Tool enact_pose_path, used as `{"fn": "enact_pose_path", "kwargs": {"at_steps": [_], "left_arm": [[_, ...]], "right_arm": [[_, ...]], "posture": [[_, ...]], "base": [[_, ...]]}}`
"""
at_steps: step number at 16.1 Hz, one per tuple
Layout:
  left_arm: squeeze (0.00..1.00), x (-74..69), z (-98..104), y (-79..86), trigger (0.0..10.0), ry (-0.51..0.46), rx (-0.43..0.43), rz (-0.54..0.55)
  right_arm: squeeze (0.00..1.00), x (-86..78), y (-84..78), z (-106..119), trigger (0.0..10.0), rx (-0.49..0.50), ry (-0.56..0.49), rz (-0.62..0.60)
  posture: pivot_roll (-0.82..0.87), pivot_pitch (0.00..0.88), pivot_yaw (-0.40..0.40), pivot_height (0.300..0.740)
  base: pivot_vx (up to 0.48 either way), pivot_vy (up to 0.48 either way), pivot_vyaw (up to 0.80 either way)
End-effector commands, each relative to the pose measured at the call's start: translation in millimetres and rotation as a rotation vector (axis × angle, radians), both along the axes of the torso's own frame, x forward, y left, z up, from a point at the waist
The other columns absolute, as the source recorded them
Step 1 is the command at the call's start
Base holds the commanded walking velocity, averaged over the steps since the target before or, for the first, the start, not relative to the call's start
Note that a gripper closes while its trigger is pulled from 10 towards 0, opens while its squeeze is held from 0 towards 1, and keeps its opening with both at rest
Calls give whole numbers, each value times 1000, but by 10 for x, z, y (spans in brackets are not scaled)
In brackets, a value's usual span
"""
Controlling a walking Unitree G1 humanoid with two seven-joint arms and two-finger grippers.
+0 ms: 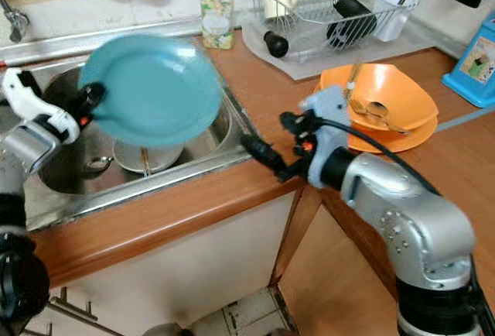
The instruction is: Kitchen organization
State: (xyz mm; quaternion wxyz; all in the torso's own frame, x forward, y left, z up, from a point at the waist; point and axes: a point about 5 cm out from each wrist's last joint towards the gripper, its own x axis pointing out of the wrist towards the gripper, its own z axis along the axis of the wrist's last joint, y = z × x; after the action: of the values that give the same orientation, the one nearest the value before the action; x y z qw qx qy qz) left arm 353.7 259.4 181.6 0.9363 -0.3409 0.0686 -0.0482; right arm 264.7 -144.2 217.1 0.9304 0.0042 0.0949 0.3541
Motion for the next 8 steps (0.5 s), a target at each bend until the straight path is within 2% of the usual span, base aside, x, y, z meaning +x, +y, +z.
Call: {"fn": "enact_pose_path", "kwargs": {"at_steps": [1, 4, 7, 8], "left_arm": [[0, -2, 133, 44, 0, -31, 80, 36], [0, -16, -2, 34, 0, 64, 185, 72], [0, -12, -134, -22, 0, 131, 191, 60], [0, -9, -200, -81, 2980, 170, 196, 40]], "right_arm": [[0, 27, 33, 43, 10000, -14, -29, 2], [0, 17, 99, -24, 10000, -66, -20, 32], [0, 28, 126, -63, 10000, -88, -11, 37], [0, 33, 140, -78, 10000, -89, -7, 39]], "posture": [[-118, 0, 23, 740], [-119, 0, 23, 740], [-123, 0, 23, 740], [-120, 0, 21, 740]], "base": [[0, 0, 0], [0, 0, 0], [0, 0, 0], [0, 0, 0]]}}
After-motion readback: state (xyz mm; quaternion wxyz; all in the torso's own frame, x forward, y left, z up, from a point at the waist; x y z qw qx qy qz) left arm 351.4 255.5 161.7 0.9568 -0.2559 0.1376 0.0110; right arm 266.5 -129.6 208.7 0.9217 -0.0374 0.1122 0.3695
